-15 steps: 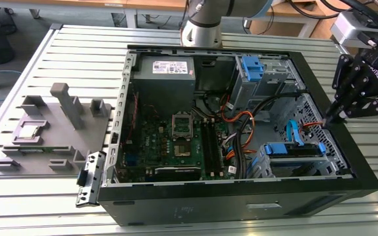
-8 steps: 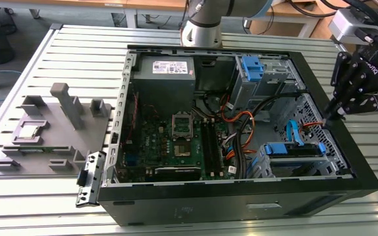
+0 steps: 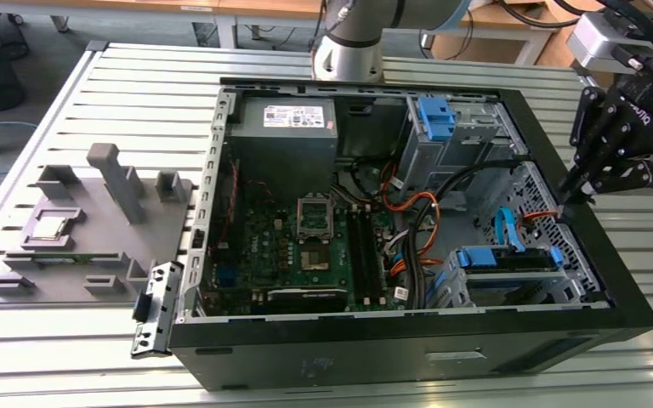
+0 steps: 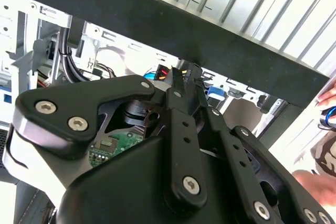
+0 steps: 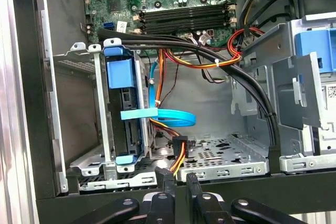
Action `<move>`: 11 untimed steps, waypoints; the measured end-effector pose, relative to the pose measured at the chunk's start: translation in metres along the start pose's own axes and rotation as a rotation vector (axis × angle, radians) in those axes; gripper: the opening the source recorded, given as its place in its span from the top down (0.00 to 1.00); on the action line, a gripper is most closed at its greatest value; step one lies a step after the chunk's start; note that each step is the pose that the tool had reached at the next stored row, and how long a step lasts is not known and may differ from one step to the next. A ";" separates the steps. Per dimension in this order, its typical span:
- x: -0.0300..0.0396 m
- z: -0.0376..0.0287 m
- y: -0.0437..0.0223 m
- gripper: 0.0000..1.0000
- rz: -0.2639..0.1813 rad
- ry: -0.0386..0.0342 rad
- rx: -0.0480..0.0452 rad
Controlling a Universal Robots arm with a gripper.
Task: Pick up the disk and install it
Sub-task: 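Insert the second disk wire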
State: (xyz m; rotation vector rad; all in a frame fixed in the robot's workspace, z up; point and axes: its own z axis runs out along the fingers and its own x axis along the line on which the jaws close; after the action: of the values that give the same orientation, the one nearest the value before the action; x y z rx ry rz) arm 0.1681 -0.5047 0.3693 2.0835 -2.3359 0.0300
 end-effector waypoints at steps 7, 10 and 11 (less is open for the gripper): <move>-0.0029 0.0012 -0.0050 0.76 0.000 0.0091 -0.0079; -0.0034 0.0019 -0.0090 0.76 -0.001 0.0302 -0.0183; -0.0035 0.0021 -0.0096 0.76 -0.001 0.0391 -0.0205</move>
State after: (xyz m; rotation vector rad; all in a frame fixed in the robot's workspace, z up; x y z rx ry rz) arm 0.1780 -0.5023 0.3671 2.0554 -2.3033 0.0461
